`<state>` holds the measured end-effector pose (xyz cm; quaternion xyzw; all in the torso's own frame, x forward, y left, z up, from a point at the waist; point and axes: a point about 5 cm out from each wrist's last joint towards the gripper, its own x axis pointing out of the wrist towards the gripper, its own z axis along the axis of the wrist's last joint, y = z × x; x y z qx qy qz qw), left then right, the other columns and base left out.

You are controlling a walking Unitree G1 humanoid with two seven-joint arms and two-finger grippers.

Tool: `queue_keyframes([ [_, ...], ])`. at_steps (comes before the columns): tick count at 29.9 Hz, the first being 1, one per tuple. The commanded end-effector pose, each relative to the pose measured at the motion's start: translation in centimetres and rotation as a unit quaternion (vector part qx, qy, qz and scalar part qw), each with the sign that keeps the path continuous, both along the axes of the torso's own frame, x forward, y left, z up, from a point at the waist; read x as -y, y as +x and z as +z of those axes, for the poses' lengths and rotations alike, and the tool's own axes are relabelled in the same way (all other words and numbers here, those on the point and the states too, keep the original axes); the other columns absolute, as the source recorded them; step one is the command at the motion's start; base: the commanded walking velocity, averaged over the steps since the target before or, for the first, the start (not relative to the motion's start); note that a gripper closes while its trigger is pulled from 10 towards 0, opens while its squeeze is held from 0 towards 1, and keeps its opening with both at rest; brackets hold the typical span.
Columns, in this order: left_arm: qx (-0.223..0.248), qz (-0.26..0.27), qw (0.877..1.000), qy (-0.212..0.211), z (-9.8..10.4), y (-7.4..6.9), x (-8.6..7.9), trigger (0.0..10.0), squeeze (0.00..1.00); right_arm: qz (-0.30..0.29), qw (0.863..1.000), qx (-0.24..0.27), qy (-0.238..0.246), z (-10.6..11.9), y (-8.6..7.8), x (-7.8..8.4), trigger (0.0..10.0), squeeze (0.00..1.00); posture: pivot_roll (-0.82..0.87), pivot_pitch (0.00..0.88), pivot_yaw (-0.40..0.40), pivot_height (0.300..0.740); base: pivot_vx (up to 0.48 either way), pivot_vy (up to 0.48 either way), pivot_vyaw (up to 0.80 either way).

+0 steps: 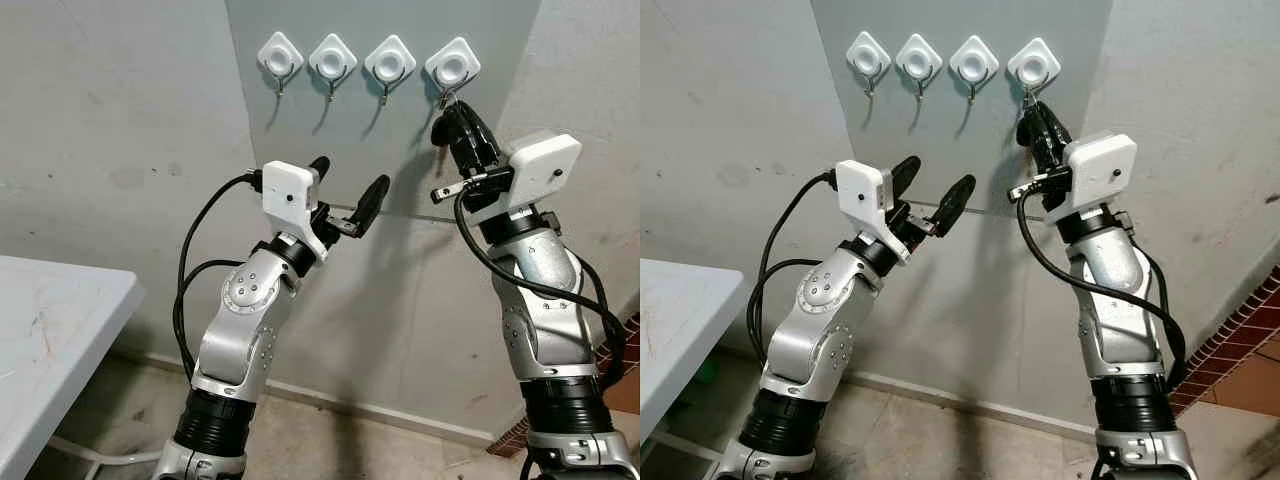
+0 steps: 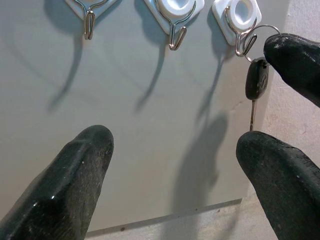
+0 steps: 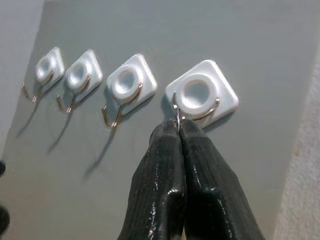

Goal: Hang keys on a hook

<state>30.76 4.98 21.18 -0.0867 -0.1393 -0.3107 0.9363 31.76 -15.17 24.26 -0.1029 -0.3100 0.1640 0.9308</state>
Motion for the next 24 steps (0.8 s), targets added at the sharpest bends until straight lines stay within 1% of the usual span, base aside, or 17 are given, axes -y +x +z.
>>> queue_keyframes([
  [1, 0.007, 0.004, 1.0, -0.008, 0.7, 0.1, -0.3, 10.0, 0.0, 0.005, 0.999, 0.012, -0.037, 0.2, 0.2, -0.3, 10.0, 0.0, -0.07, 0.002, 0.038, 0.74, 0.0, 0.0, 0.0],
  [2, 0.006, 0.005, 1.0, -0.008, 0.7, 0.1, -0.3, 10.0, 0.0, -0.001, 0.998, 0.019, -0.064, 0.2, 0.2, -0.3, 10.0, 0.0, -0.07, 0.006, 0.038, 0.74, 0.0, 0.0, 0.0],
  [3, 0.006, 0.005, 1.0, -0.008, 0.7, 0.1, -0.3, 10.0, 0.0, -0.001, 0.998, 0.019, -0.064, 0.2, 0.2, -0.3, 10.0, 0.0, -0.07, 0.006, 0.038, 0.74, 0.0, 0.0, 0.0],
  [4, 0.006, 0.005, 1.0, -0.008, 0.7, 0.1, -0.3, 10.0, 0.0, -0.004, 0.997, 0.023, -0.079, 0.2, 0.2, -0.2, 10.0, 0.0, -0.07, 0.006, 0.038, 0.74, 0.0, 0.0, 0.0],
  [9, 0.006, 0.005, 1.0, -0.01, 0.8, 0.1, -0.3, 10.0, 0.0, -0.01, 0.995, 0.029, -0.096, 0.2, 0.5, -0.1, 10.0, 0.0, -0.07, 0.007, 0.038, 0.74, 0.0, 0.0, 0.0],
  [11, 0.005, 0.005, 1.0, -0.011, 0.8, 0.1, -0.3, 10.0, 0.0, -0.016, 0.993, 0.034, -0.114, 0.2, 0.6, 0.0, 10.0, 0.0, -0.07, 0.008, 0.037, 0.74, 0.0, 0.0, 0.0],
  [18, 0.004, 0.006, 1.0, -0.012, 0.8, 0.1, -0.3, 10.0, 0.0, -0.024, 0.991, 0.043, -0.122, 0.4, 0.9, 0.2, 10.0, 0.0, -0.07, 0.007, 0.037, 0.74, 0.0, 0.0, 0.0],
  [23, 0.004, 0.007, 1.0, -0.013, 0.8, 0.2, -0.3, 10.0, 0.0, -0.034, 0.987, 0.054, -0.146, 0.6, 1.1, 0.3, 10.0, 0.0, -0.07, 0.007, 0.036, 0.74, 0.0, 0.0, 0.0],
  [24, 0.004, 0.007, 1.0, -0.013, 0.9, 0.2, -0.3, 10.0, 0.0, -0.037, 0.985, 0.058, -0.158, 0.7, 1.2, 0.4, 10.0, 0.0, -0.07, 0.005, 0.033, 0.74, 0.0, 0.0, 0.0],
])
